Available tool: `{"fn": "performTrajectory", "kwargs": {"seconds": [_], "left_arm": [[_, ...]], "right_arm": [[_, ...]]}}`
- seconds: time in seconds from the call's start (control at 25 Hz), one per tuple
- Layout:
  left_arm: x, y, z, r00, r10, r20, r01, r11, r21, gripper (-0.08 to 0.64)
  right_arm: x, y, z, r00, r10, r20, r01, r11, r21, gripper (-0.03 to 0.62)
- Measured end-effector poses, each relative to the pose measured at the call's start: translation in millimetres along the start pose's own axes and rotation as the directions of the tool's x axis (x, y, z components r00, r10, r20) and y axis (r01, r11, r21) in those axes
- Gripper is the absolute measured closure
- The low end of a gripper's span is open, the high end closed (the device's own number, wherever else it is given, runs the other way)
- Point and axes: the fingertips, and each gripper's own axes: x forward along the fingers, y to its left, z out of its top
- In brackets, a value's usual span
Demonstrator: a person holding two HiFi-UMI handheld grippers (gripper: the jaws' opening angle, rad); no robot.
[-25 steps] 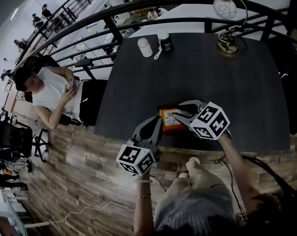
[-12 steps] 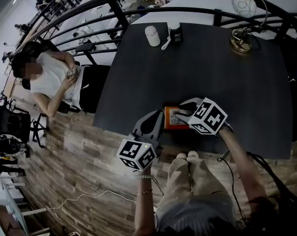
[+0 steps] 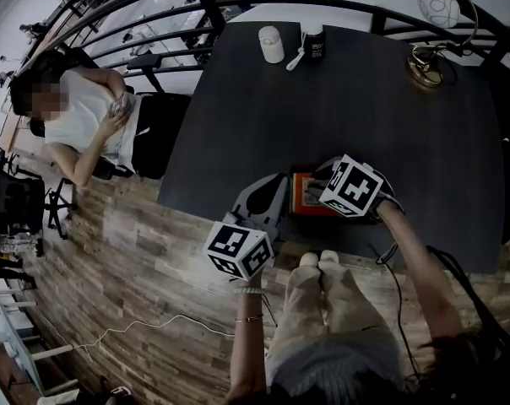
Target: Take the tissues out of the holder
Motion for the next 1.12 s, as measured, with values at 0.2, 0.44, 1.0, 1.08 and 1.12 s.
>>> {"fn": "performTrajectory", "kwargs": {"seconds": [0.2,0.44,1.0,1.08,1.12], "left_arm": [[8,9,-3,1.000,-0.001,-0.009,0.001,1.000,-0.006,0.552],[7,12,-4,1.000,0.003,-0.004,-0.003,1.000,-0.019,0.552],[4,5,18,0.999,-0.015,0.035,0.014,1.000,0.007,0.552],[4,2,22,0.999,-0.024,0.039,0.023,1.000,0.017,0.552],[4,1,23,0.999,-0.028,0.039,0.027,0.999,0.021,0.552]], "right_arm": [[12,-2,-2,0.994,0.004,-0.106,-0.009,0.999,-0.049,0.505],[10,-3,0,0.997,0.020,-0.069,-0.022,0.999,-0.034,0.578],[-38,-5,10,0.976,-0.065,0.210,0.053,0.997,0.062,0.580],[-46,-5,11,0.967,-0.076,0.244,0.058,0.995,0.080,0.580],[-50,-4,12,0.962,-0.082,0.259,0.061,0.994,0.087,0.580]]}}
